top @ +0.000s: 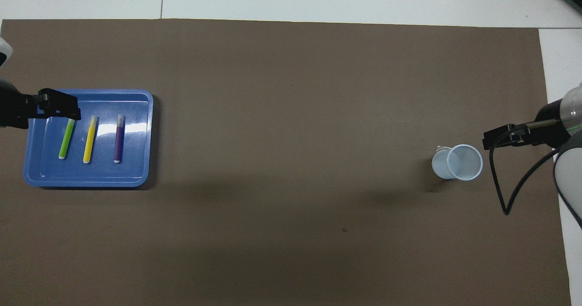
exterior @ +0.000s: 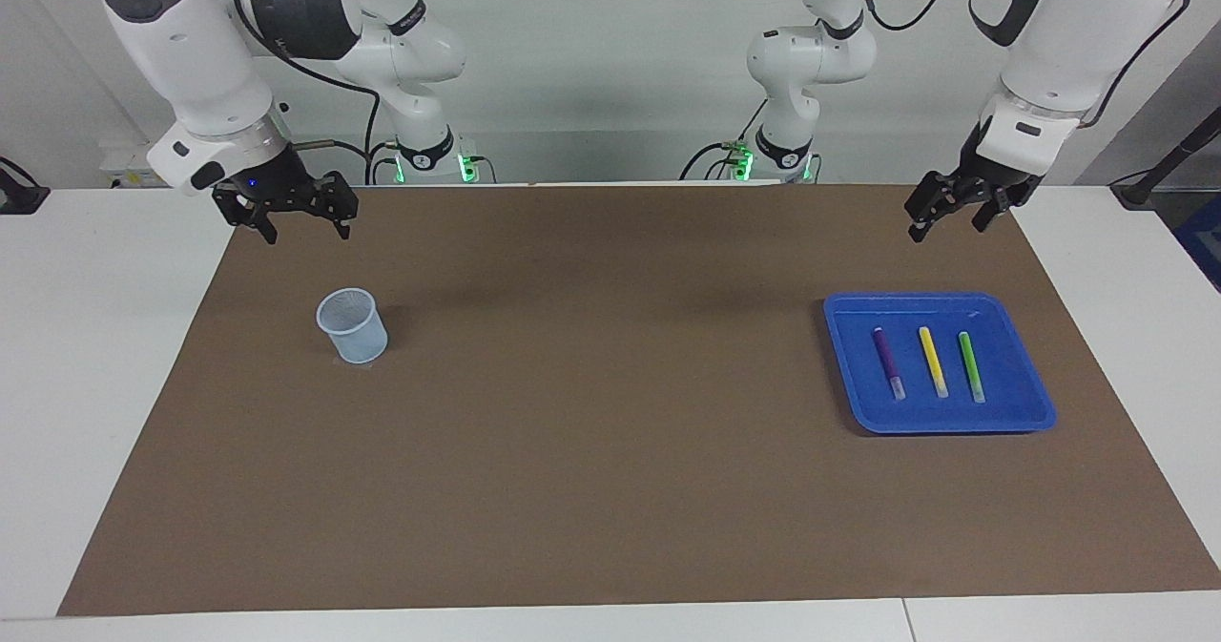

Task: Right arm passes pens to left for tray arrangement

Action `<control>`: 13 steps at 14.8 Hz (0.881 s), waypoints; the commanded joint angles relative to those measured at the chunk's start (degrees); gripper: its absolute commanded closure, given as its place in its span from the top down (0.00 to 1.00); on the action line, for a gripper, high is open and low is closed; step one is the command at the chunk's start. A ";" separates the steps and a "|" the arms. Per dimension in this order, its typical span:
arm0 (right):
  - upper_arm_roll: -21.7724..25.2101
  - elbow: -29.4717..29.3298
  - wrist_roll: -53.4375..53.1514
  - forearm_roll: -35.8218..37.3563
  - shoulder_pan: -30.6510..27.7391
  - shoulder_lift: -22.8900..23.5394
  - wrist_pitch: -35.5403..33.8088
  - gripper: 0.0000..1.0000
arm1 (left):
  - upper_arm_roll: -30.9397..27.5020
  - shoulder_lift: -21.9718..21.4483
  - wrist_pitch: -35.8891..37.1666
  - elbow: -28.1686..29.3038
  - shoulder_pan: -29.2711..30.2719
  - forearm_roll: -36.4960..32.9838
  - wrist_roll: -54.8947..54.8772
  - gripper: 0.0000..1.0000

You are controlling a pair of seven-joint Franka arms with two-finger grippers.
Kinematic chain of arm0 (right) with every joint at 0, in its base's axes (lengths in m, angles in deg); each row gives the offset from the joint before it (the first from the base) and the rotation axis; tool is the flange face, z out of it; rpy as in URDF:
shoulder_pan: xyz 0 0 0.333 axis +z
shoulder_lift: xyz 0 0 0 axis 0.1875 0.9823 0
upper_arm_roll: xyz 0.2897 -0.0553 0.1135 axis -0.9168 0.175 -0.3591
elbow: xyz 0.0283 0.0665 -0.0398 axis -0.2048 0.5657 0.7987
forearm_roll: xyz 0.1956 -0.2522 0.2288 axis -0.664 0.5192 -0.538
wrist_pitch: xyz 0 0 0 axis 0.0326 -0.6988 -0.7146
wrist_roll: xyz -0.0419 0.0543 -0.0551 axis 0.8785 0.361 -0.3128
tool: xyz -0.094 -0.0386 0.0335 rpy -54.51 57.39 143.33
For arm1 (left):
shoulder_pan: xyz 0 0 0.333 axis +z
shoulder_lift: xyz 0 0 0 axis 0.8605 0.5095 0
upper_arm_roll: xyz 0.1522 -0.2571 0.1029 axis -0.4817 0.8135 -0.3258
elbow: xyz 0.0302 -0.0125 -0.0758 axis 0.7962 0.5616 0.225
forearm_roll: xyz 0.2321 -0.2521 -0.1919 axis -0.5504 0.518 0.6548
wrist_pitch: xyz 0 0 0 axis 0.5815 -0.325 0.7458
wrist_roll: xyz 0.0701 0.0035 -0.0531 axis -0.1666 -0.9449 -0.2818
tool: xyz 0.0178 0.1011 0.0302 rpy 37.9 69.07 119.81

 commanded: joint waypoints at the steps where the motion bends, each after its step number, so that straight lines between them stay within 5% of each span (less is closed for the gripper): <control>1: 0.14 -0.94 0.93 0.23 0.15 0.37 -0.33 1.00 | -1.09 -1.95 1.14 0.44 -0.68 0.21 -0.63 1.00; 13: 0.06 -0.42 0.93 0.23 0.32 0.28 -0.41 1.00 | -1.00 -1.78 1.49 -0.53 0.46 0.48 -5.89 1.00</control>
